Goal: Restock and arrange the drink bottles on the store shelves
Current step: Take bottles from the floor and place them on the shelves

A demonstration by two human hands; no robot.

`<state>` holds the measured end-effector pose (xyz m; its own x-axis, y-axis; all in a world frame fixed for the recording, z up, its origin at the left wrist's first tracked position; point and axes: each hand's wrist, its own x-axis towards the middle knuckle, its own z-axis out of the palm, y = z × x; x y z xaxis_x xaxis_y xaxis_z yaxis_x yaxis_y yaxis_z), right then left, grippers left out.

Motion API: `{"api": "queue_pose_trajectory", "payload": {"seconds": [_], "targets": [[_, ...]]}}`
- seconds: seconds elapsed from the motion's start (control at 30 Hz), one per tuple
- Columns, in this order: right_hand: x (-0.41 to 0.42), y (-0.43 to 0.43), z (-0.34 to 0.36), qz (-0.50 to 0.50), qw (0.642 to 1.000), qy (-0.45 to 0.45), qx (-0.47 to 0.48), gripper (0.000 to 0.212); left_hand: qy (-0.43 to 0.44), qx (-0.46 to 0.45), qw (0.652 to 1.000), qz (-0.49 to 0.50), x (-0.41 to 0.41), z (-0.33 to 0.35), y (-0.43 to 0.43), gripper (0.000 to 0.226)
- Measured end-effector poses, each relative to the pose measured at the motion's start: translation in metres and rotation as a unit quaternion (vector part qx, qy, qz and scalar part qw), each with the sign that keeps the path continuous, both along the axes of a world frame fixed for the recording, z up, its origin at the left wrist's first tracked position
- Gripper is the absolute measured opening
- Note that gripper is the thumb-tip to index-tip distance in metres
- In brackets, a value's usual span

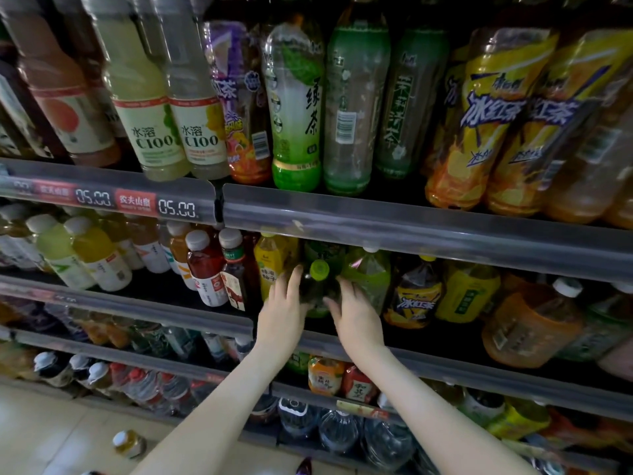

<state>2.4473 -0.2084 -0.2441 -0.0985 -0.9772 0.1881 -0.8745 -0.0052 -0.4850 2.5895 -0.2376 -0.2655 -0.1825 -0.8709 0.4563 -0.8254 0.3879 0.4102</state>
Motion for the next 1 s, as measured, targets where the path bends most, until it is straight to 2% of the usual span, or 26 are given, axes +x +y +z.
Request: {"api": "queue_pose_trajectory", "payload": {"seconds": [0.07,0.13,0.2,0.3,0.4,0.47,0.53,0.63,0.7,0.77,0.87,0.93,1.0], "targets": [[0.001,-0.005,0.001,-0.012,1.000,0.020,0.007,0.046,-0.081,-0.078,0.994,0.002,0.001,0.003,-0.008,0.052],[-0.001,-0.004,-0.002,-0.006,0.998,0.057,0.008,0.055,-0.130,-0.093,0.987,-0.023,-0.001,0.004,-0.014,0.046],[-0.009,0.001,-0.008,0.010,0.992,0.122,-0.019,0.077,-0.160,-0.047,0.984,-0.064,-0.005,0.000,-0.018,0.049],[-0.022,0.000,-0.007,-0.014,0.978,0.200,-0.050,0.105,-0.188,-0.003,0.980,-0.059,-0.012,-0.002,-0.018,0.071],[-0.032,-0.006,-0.001,0.008,0.968,0.249,-0.015,0.101,-0.158,0.011,0.987,-0.030,-0.017,0.006,-0.014,0.083],[-0.036,-0.011,0.001,0.016,0.966,0.256,0.013,0.097,-0.155,0.009,0.988,-0.011,-0.022,0.009,-0.018,0.082],[-0.038,-0.016,0.001,0.016,0.958,0.286,-0.001,0.098,-0.181,-0.022,0.983,-0.028,-0.027,0.011,-0.026,0.077],[-0.040,-0.018,0.001,0.036,0.954,0.291,0.069,0.094,-0.218,-0.045,0.973,-0.064,-0.025,0.007,-0.046,0.077],[-0.037,-0.016,0.000,0.032,0.955,0.293,0.034,0.096,-0.195,-0.080,0.976,-0.058,-0.021,-0.001,-0.049,0.070],[-0.035,-0.006,-0.018,0.026,0.958,0.286,-0.006,0.098,-0.125,-0.102,0.986,-0.042,-0.020,-0.020,-0.042,0.055],[-0.028,0.037,-0.065,0.062,0.969,0.236,-0.042,0.083,-0.065,-0.085,0.993,-0.056,-0.022,-0.056,-0.006,0.050],[-0.022,0.074,-0.103,0.081,0.978,0.190,-0.021,0.075,-0.026,-0.066,0.993,-0.089,-0.022,-0.091,0.032,0.048],[-0.022,0.107,-0.149,0.091,0.983,0.147,0.053,0.076,-0.008,-0.027,0.993,-0.118,-0.016,-0.133,0.074,0.046]]}}
